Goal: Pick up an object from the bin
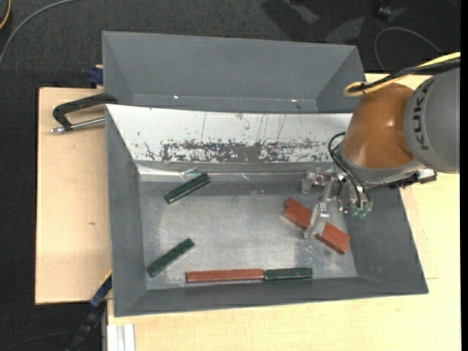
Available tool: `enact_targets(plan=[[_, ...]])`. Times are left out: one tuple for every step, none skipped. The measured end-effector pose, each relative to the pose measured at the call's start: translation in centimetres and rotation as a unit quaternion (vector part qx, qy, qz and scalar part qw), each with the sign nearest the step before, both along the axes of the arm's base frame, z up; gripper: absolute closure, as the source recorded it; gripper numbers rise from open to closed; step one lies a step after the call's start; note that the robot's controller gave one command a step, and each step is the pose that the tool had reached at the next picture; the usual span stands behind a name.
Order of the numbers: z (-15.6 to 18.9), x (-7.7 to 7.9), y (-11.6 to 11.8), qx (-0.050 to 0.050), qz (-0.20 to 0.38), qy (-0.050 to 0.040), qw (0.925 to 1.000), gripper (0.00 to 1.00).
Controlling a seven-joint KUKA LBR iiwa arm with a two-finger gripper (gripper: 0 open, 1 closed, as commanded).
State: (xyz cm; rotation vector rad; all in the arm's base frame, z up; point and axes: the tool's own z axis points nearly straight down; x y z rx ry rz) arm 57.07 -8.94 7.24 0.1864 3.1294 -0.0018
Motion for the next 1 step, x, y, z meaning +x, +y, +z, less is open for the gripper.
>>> enact_targets(plan=[[0.16,0.02,0.39,0.002,0.002,0.0001,1.0,1.0]])
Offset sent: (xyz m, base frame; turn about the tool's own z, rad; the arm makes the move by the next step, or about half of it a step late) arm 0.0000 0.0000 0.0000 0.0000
